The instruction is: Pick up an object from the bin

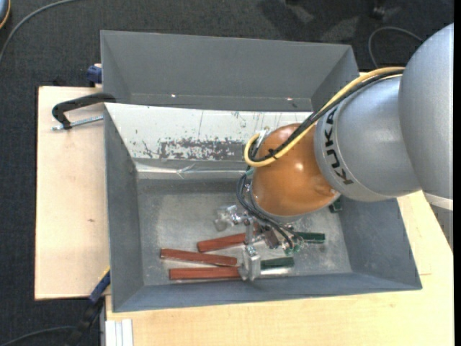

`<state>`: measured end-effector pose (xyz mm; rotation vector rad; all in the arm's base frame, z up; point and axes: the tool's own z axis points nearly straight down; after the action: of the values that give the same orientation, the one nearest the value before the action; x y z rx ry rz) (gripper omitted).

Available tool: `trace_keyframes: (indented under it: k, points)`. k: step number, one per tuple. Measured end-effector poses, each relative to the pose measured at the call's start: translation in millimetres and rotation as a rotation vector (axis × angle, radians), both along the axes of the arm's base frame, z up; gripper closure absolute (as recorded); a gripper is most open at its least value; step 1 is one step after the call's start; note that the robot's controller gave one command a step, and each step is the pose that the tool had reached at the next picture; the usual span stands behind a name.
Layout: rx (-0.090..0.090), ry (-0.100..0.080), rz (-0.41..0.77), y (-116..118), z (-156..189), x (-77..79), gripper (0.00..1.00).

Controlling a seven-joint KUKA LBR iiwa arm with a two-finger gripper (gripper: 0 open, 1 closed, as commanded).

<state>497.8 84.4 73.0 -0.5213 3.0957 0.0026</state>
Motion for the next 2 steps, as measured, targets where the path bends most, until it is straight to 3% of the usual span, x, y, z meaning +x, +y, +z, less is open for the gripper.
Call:
trace_keyframes:
  k: [1,2]
  points:
    - [0.0,0.0,0.0,0,0,0.2,1.0]
    - [0.001,-0.009,-0.001,2,60,2.5,1.0]
